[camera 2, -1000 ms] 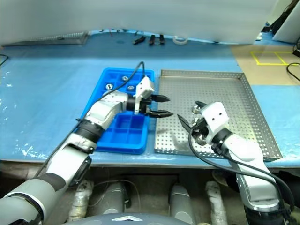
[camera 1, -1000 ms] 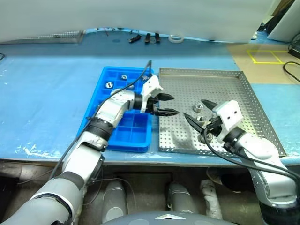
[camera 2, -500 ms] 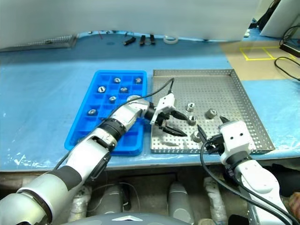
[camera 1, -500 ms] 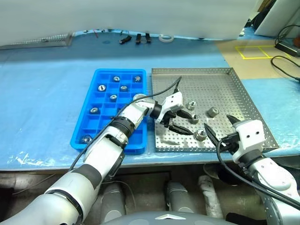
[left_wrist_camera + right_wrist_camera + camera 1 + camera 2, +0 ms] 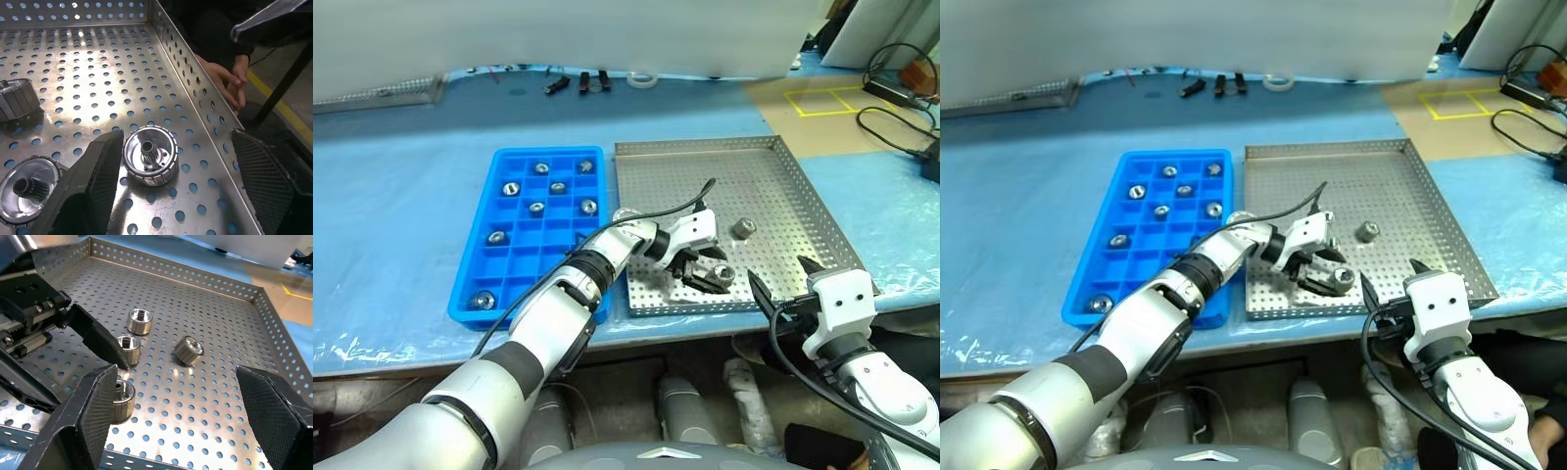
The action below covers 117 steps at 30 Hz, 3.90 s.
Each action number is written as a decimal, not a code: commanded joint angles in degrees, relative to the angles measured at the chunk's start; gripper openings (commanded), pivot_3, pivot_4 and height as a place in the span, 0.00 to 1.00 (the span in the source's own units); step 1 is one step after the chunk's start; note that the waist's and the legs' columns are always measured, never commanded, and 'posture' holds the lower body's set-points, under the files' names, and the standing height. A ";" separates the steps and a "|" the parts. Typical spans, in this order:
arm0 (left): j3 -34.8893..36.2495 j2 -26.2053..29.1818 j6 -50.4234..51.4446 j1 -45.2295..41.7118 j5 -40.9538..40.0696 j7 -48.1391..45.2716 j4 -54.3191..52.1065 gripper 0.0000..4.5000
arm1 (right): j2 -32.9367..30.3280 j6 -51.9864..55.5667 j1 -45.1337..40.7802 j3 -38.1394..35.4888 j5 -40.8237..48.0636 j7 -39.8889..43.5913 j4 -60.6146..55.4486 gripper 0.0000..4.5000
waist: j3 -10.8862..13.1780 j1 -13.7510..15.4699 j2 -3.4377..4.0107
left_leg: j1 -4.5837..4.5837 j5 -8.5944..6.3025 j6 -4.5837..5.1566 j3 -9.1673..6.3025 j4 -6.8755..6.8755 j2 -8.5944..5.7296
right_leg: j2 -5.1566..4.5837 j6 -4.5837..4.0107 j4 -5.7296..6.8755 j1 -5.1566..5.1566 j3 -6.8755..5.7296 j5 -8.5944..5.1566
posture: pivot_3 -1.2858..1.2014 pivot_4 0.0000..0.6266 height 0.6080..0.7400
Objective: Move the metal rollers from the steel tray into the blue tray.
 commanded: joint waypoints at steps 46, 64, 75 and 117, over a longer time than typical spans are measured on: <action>9.81 4.26 -0.06 -2.06 -2.32 0.38 -5.85 0.41 | -4.87 6.44 -9.20 -0.46 3.42 3.24 -4.02 0.91 | 0.01 -7.54 0.02 | -0.11 -0.59 0.91 -0.16 0.28 -0.56 | -0.80 0.09 -1.01 0.86 -0.47 -0.03 | 0.27 0.24 1.00; 15.71 24.59 25.68 24.73 -8.74 12.00 -56.33 0.41 | -11.31 -3.40 -45.27 16.24 8.30 23.73 26.97 0.91 | 0.24 6.76 0.43 | 0.03 -0.32 0.83 -0.15 0.13 -0.06 | -0.66 -0.02 -0.67 0.87 -0.75 0.02 | 0.53 0.24 1.00; 18.55 29.45 33.74 36.35 -10.26 23.29 -70.53 0.41 | -6.11 -13.57 -56.59 23.34 6.85 32.27 43.43 0.91 | 0.25 16.59 0.44 | -0.25 -0.19 0.31 -0.21 0.12 -0.12 | -0.75 -0.16 0.20 0.31 -0.84 -0.08 | 0.61 0.24 1.00; 9.90 27.43 35.67 20.82 -25.36 4.24 -61.41 0.82 | -12.47 -8.65 -36.99 9.68 6.45 22.81 35.41 0.91 | 0.25 14.56 0.43 | -0.06 0.38 -0.48 -0.26 -0.38 -0.06 | -0.42 -0.12 0.32 0.03 -0.67 -0.08 | 0.48 0.24 1.00</action>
